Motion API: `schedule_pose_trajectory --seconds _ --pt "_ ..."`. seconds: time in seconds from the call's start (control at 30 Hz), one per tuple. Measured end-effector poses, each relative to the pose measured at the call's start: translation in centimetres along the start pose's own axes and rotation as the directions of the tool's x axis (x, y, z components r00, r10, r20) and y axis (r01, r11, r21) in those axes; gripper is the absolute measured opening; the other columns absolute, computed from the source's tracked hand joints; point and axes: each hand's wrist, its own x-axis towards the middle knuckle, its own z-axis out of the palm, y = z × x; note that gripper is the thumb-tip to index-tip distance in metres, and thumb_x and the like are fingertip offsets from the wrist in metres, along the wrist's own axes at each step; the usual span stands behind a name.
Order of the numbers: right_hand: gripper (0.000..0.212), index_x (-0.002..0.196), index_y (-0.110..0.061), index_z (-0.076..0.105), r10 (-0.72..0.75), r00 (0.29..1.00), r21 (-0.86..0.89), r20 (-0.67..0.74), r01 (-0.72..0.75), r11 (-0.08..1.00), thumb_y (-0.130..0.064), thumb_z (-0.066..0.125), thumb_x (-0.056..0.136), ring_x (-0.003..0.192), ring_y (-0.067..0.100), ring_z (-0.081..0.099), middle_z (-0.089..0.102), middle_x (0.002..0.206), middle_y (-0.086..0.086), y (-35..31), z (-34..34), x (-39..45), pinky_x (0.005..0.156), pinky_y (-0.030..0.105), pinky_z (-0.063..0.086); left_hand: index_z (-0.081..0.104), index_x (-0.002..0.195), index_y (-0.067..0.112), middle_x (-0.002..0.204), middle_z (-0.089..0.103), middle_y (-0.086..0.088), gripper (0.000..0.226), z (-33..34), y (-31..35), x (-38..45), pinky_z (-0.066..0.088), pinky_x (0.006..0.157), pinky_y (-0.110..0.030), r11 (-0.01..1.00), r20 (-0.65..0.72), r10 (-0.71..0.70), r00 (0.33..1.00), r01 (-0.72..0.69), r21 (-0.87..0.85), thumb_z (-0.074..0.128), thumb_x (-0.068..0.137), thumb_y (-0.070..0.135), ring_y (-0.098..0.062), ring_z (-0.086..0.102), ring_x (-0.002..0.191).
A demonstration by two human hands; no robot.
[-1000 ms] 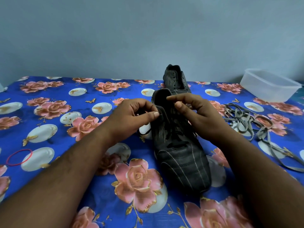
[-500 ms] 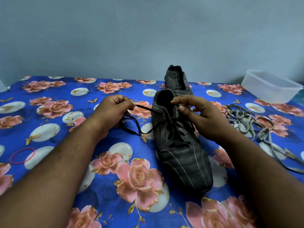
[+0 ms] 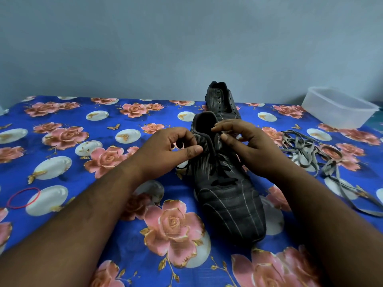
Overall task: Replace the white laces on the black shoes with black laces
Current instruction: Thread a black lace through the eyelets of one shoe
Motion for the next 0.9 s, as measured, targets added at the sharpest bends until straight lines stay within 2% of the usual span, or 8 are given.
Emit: schedule_pose_trajectory --seconds 0.13,0.27,0.43,0.53,0.6,0.7,0.8,0.9 --pt "0.021 0.116 -0.026 0.070 0.002 1.000 0.001 0.007 -0.002 1.000 -0.015 0.061 0.100 0.104 -0.001 0.058 0.068 0.117 -0.011 -0.1 0.0 0.0 0.087 0.008 0.039 0.068 0.088 0.025 0.082 0.069 -0.001 0.011 -0.4 -0.2 0.0 0.051 0.070 -0.043 0.997 -0.053 -0.059 0.997 0.056 -0.061 0.071 0.091 0.035 -0.035 0.060 0.077" --pt "0.021 0.114 -0.028 0.069 -0.006 1.000 0.013 -0.004 0.006 1.000 -0.015 0.060 0.100 0.100 0.000 0.059 0.069 0.113 -0.007 0.0 -0.2 0.0 0.085 0.009 0.041 0.067 0.086 0.020 0.079 0.067 0.007 0.009 -1.7 -1.2 0.2 0.045 0.067 -0.019 0.992 -0.285 -0.125 0.950 0.115 -0.050 0.072 0.094 0.023 -0.010 0.058 0.073" --pt "0.020 0.115 -0.025 0.070 0.007 1.000 0.041 0.002 -0.007 0.999 -0.016 0.060 0.099 0.098 0.003 0.060 0.070 0.111 -0.002 0.1 -0.3 0.0 0.084 0.011 0.043 0.065 0.089 0.021 0.077 0.062 0.011 0.008 -4.1 -3.9 0.8 0.046 0.071 -0.029 0.938 -0.671 -0.321 0.668 0.322 -0.128 0.067 0.093 0.028 -0.007 0.056 0.071" --pt "0.020 0.115 -0.023 0.071 0.013 1.000 0.044 0.008 -0.013 0.999 -0.014 0.060 0.100 0.099 0.002 0.059 0.070 0.112 -0.002 0.0 -0.3 0.0 0.085 0.012 0.044 0.065 0.090 0.025 0.084 0.064 0.011 0.009 -4.7 -5.0 0.8 0.049 0.076 -0.034 0.882 -0.703 -0.440 0.558 0.417 -0.221 0.066 0.092 0.034 -0.017 0.063 0.086" --pt "0.021 0.116 -0.022 0.071 0.012 1.000 0.037 0.010 -0.012 0.999 -0.013 0.060 0.100 0.099 0.002 0.059 0.070 0.112 -0.001 -0.1 -0.3 0.0 0.085 0.012 0.044 0.061 0.091 0.032 0.098 0.066 0.012 0.014 -4.4 -5.1 0.7 0.052 0.090 -0.045 0.881 -0.701 -0.399 0.591 0.458 -0.116 0.065 0.088 0.045 -0.022 0.063 0.103" --pt "0.021 0.116 -0.023 0.070 0.022 1.000 0.036 0.011 -0.022 0.999 -0.015 0.060 0.100 0.100 0.004 0.060 0.070 0.113 -0.001 -0.1 -0.4 0.0 0.086 0.012 0.044 0.061 0.105 0.037 0.114 0.063 0.013 0.035 -3.1 -3.6 0.5 0.046 0.100 -0.052 0.937 -0.577 -0.181 0.796 0.318 0.144 0.056 0.084 0.065 -0.020 0.057 0.115" --pt "0.021 0.115 -0.025 0.070 0.021 1.000 0.043 0.008 -0.022 0.999 -0.016 0.060 0.100 0.099 0.006 0.061 0.070 0.114 0.000 -0.1 -0.4 0.0 0.085 0.015 0.046 0.068 0.095 0.024 0.094 0.071 0.006 0.050 -1.4 -1.2 0.4 0.051 0.089 -0.047 0.994 -0.282 -0.020 0.959 0.049 0.096 0.046 0.093 0.069 -0.017 0.065 0.097" --pt "0.020 0.114 -0.023 0.070 0.023 1.000 0.058 0.004 -0.023 0.998 -0.013 0.061 0.100 0.095 0.010 0.061 0.070 0.110 0.004 -0.2 -0.3 0.0 0.082 0.020 0.047 0.068 0.083 0.027 0.081 0.069 0.013 0.037 0.2 0.2 0.1 0.048 0.077 -0.026 0.994 -0.142 0.042 0.989 -0.027 0.110 0.053 0.094 0.059 -0.008 0.063 0.083"
